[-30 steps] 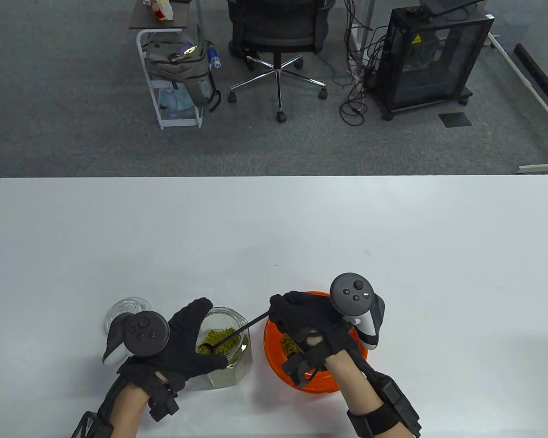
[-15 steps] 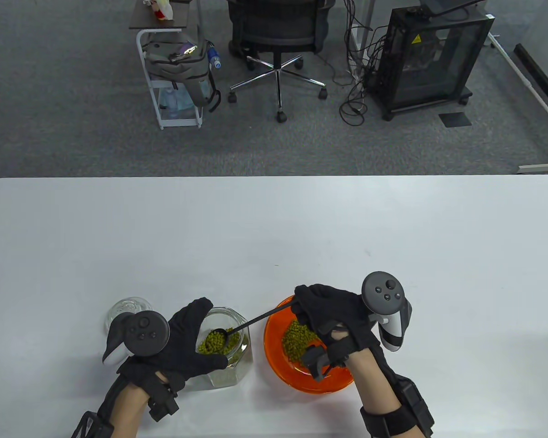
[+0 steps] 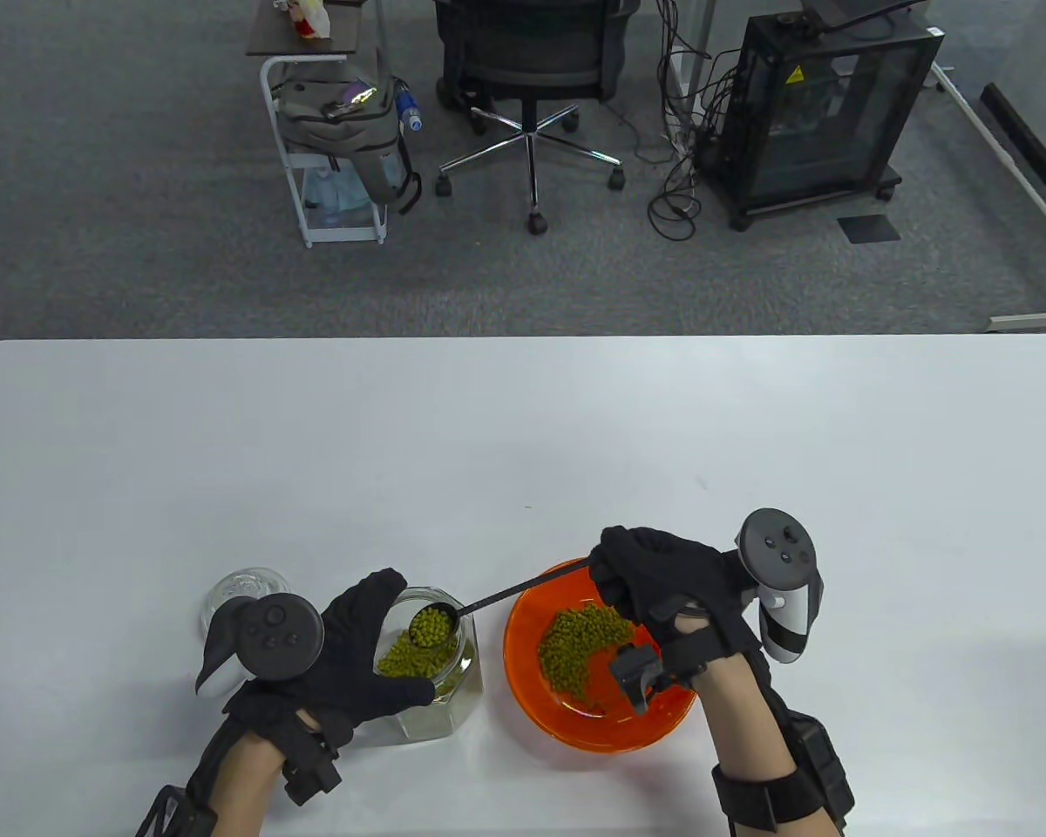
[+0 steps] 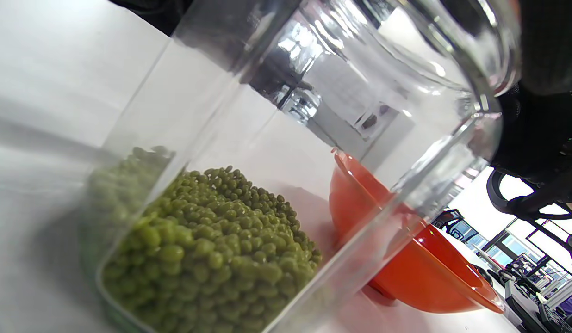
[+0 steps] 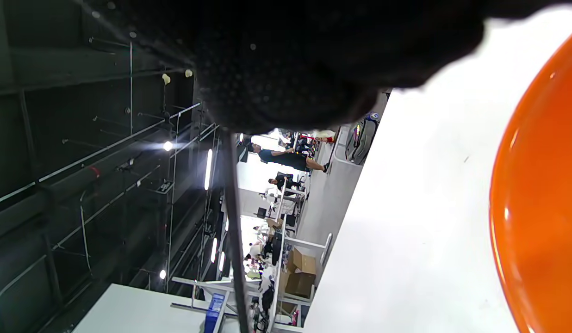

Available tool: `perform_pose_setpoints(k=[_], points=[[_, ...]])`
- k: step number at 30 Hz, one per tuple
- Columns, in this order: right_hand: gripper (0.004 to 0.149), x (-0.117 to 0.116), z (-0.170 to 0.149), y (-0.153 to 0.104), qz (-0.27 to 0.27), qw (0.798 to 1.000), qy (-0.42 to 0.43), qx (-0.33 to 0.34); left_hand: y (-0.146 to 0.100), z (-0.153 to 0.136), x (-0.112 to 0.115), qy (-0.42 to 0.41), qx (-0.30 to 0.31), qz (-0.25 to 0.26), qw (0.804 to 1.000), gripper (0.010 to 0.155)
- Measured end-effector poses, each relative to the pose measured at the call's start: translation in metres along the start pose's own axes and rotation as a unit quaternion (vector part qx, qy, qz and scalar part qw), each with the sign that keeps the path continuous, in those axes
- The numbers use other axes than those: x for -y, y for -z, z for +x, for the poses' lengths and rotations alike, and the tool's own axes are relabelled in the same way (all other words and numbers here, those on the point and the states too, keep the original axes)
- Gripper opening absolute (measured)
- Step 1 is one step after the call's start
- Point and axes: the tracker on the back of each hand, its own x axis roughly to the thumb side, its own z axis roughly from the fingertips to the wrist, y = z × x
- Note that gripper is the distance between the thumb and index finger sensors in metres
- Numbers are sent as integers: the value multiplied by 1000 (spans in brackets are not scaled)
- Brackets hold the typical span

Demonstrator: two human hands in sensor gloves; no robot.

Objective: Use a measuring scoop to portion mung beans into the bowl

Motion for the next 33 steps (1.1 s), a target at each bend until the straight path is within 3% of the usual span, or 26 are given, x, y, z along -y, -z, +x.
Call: perform_pose_setpoints(k=[13,22,27,33], points=[[43,65,-14,-11,-31,998,52,-20,0,-1,0,0,-1,1,1000,121],[43,119,-32,-16,-46,998,6,-40,0,-1,0,-2,0,0,1000,121],[44,131,-47,-16,-55,997,-29,-44,0,-1,0,-3,0,1,1000,121],[43,125,-47,-20,-39,995,-84,-28,0,0,0,-1,0,0,1000,121]])
